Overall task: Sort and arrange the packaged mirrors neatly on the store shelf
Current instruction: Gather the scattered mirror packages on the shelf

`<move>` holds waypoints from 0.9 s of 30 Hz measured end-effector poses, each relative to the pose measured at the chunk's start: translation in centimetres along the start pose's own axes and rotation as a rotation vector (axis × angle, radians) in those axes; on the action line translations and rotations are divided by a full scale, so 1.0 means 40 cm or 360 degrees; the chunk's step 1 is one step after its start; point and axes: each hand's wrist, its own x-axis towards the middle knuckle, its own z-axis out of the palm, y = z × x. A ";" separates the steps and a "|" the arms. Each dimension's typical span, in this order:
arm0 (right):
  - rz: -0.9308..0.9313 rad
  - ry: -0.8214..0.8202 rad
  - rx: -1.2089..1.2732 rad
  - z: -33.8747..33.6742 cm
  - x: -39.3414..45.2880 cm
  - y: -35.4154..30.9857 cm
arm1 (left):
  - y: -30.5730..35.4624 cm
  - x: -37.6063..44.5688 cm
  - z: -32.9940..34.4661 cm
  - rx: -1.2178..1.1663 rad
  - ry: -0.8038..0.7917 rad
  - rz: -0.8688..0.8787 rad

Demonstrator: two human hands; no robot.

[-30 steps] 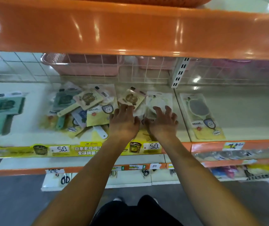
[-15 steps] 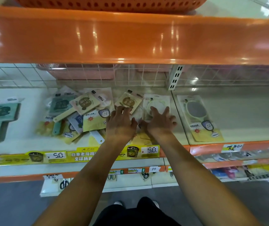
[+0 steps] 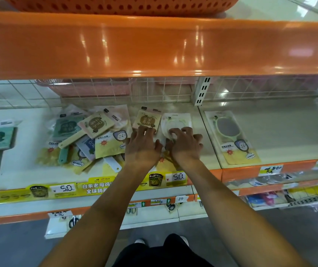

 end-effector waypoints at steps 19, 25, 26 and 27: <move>-0.0014 0.0398 -0.0069 -0.145 0.011 0.183 | 0.208 0.033 0.047 -0.0008 -0.0055 0.0193; 0.0019 0.0351 -0.0083 -0.176 0.033 0.246 | 0.270 0.052 0.068 -0.0018 -0.0061 0.0200; 0.0019 0.0340 -0.0087 -0.177 0.035 0.253 | 0.277 0.053 0.072 -0.0022 -0.0059 0.0198; 0.0019 0.0329 -0.0097 -0.177 0.037 0.260 | 0.283 0.054 0.075 -0.0023 -0.0062 0.0192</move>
